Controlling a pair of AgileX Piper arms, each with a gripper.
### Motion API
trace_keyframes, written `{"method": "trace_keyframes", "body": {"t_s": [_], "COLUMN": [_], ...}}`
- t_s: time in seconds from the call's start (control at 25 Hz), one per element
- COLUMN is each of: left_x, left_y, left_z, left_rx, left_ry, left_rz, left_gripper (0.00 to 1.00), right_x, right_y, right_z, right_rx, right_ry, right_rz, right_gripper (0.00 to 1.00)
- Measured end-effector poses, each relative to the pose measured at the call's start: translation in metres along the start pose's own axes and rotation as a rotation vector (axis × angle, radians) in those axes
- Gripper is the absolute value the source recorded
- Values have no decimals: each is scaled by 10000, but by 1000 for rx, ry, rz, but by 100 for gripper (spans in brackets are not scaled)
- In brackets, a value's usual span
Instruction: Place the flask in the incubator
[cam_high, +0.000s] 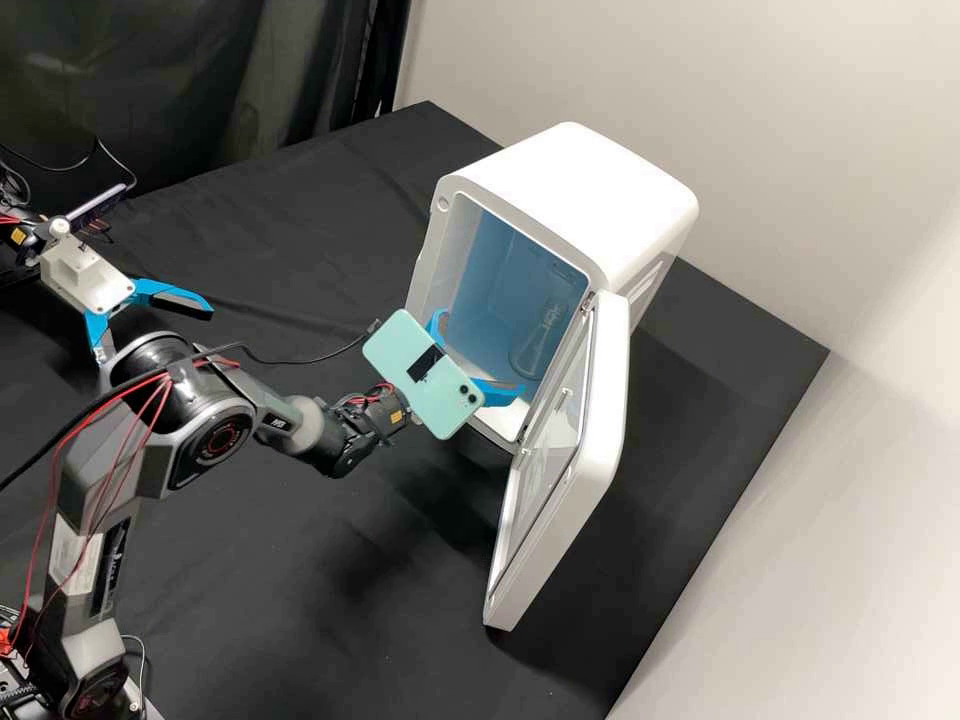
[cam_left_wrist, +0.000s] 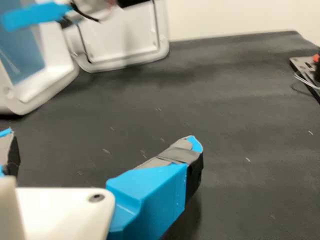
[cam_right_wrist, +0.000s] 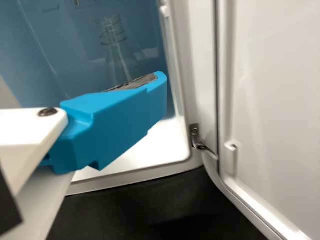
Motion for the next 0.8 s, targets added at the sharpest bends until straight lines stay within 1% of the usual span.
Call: {"method": "trace_keyframes", "body": {"t_s": [0.04, 0.08, 0.12, 0.16, 0.2, 0.24, 0.28, 0.32, 0.36, 0.48, 0.52, 0.64, 0.72, 0.8], "left_x": [-7, -10, -10, -13, -24, -44, -58, -64, -66, -68, -69, -69, -70, -70], "left_y": [35, 61, 72, 77, 85, 104, 118, 123, 124, 127, 128, 129, 129, 129], "left_z": [-9, -21, -28, -34, -51, -74, -93, -103, -110, -123, -126, -130, -132, -132], "left_rx": [7, 12, 7, 5, 3, -2, -15, -23, -27, -34, -36, -37, -38, -38], "left_ry": [24, 46, 58, 65, 73, 88, 101, 108, 114, 128, 131, 135, 137, 137], "left_rz": [22, 42, 52, 56, 60, 72, 82, 86, 87, 92, 93, 94, 94, 94], "left_gripper": [100, 100, 100, 100, 100, 100, 100, 100, 100, 100, 100, 100, 100, 100], "right_x": [-80, -153, -230, -303, -377, -431, -490, -554, -612, -722, -779, -874, -934, -984], "right_y": [4, 3, -6, -17, -22, -19, -27, -40, -38, -25, -19, -7, -6, 10], "right_z": [7, -2, -3, 4, 4, 11, 31, 56, 58, 49, 47, 37, 42, 54], "right_rx": [-5, -8, -15, -15, -14, -13, 1, 10, 23, 42, 55, 67, 89, 99], "right_ry": [-3, 7, 21, 35, 56, 82, 96, 90, 88, 93, 94, 95, 95, 97], "right_rz": [34, 60, 80, 104, 126, 150, 163, 157, 155, 158, 156, 156, 154, 151], "right_gripper": [100, 100, 100, 100, 100, 100, 100, 100, 100, 100, 100, 100, 100, 100]}}
